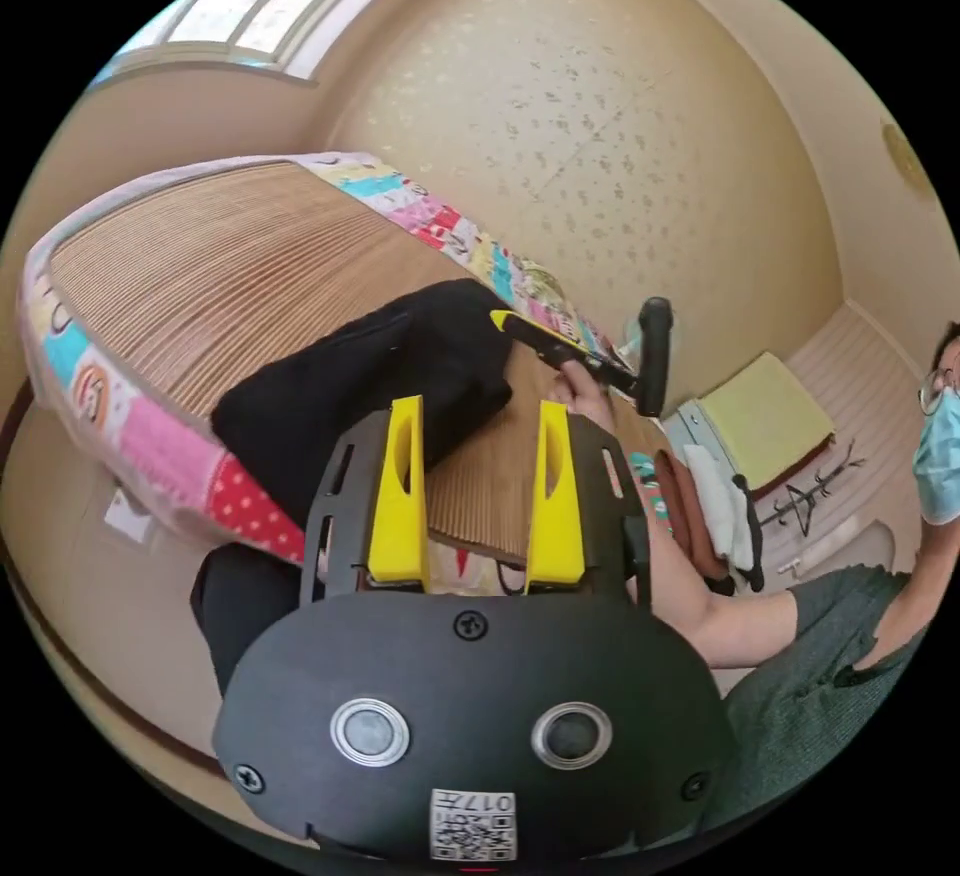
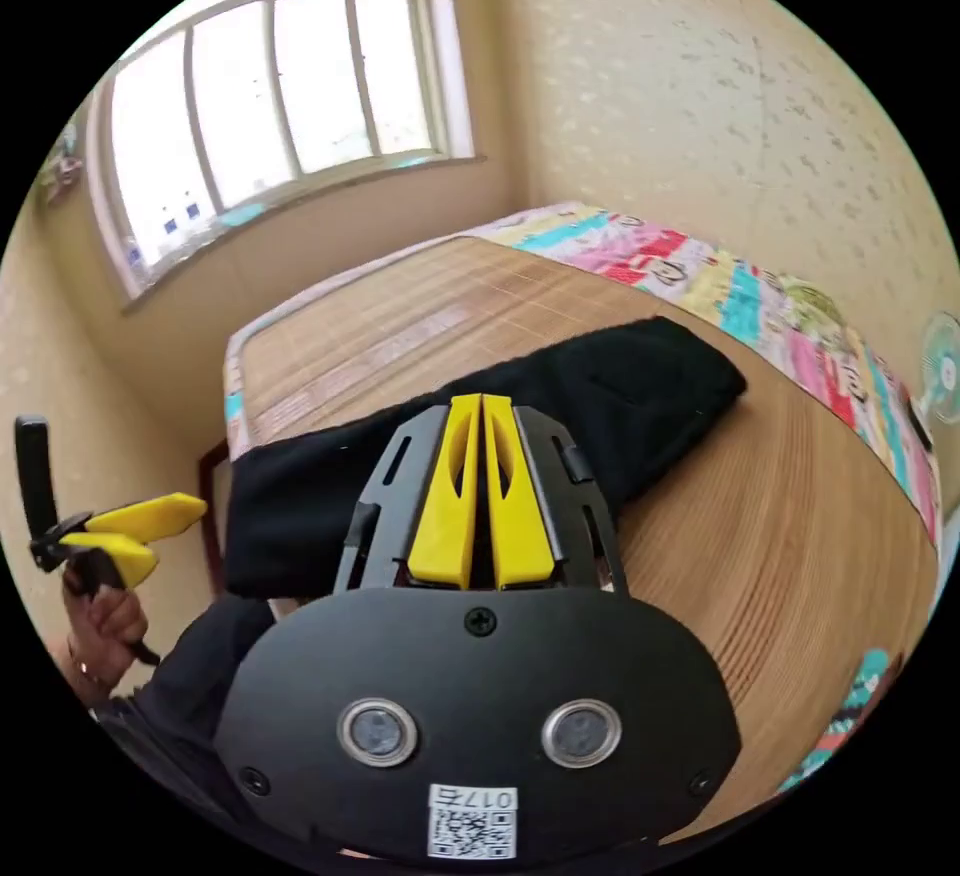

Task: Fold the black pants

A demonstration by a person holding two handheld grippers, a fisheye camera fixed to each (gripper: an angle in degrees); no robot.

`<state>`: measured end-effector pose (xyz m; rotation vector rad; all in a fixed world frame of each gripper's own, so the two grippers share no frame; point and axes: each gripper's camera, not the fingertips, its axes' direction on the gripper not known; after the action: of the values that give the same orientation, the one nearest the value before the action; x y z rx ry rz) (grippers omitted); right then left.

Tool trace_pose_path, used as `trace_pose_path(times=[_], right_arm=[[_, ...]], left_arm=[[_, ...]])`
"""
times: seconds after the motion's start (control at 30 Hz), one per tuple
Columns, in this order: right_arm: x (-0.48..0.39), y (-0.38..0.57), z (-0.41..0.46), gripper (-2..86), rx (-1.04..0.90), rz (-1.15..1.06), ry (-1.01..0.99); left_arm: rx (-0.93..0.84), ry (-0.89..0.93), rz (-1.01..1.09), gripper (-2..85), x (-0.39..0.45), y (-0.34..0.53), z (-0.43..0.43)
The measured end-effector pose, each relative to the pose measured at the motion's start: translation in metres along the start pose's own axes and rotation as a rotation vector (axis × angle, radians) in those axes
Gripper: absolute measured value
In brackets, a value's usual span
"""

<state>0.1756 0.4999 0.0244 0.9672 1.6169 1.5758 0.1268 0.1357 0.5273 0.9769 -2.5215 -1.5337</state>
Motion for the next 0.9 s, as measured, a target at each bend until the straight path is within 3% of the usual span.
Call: trace_pose_path(times=[0.07, 0.1, 0.13, 0.17, 0.2, 0.23, 0.33, 0.43, 0.53, 0.6, 0.67, 0.8, 0.9], right_arm=[[-0.013, -0.002, 0.021, 0.3, -0.074, -0.074, -0.209], [-0.023, -0.003, 0.046, 0.3, -0.188, -0.069, -0.195], [-0.028, -0.003, 0.062, 0.3, -0.267, -0.063, -0.133], [-0.036, 0.004, 0.101, 0.3, -0.477, -0.064, 0.1], [-0.042, 0.013, 0.123, 0.4, -0.563, -0.088, 0.217], [-0.042, 0.014, 0.121, 0.4, -0.538, -0.069, 0.227], [-0.039, 0.011, 0.105, 0.5, -0.495, -0.014, 0.245], [-0.027, 0.01, 0.063, 0.8, -0.291, 0.09, 0.228], [-0.007, 0.016, 0.035, 1.8, -0.146, 0.13, -0.013], [0.005, 0.021, 0.064, 3.8, -0.294, 0.158, -0.066], [0.004, 0.026, 0.092, 5.2, -0.421, 0.15, -0.05], [-0.009, 0.025, 0.076, 5.8, -0.387, 0.097, 0.026], [-0.01, 0.022, 0.061, 5.9, -0.365, 0.063, 0.041]], left_arm=[[0.024, -0.19, -0.148, 17.6, -0.037, 0.022, -0.019], [0.027, -0.22, -0.183, 18.1, -0.047, 0.027, -0.02], [0.023, -0.253, -0.252, 18.1, -0.065, 0.035, -0.02], [-0.023, -0.236, -0.346, 17.6, -0.085, 0.042, -0.013], [-0.067, -0.213, -0.383, 17.1, -0.094, 0.044, -0.007], [-0.127, -0.151, -0.416, 16.2, -0.106, 0.046, 0.003], [-0.052, -0.078, -0.421, 14.1, -0.113, 0.05, -0.009], [0.007, 0.011, -0.378, 15.8, -0.118, 0.047, -0.022], [-0.028, 0.105, -0.408, 19.0, -0.134, 0.04, -0.013], [-0.076, 0.17, -0.434, 19.3, -0.14, 0.036, 0.002], [-0.08, 0.123, -0.47, 16.1, -0.142, 0.035, 0.002], [-0.116, 0.177, -0.471, 11.2, -0.154, 0.034, -0.006], [-0.09, 0.366, -0.451, 8.9, -0.163, 0.033, -0.022]])
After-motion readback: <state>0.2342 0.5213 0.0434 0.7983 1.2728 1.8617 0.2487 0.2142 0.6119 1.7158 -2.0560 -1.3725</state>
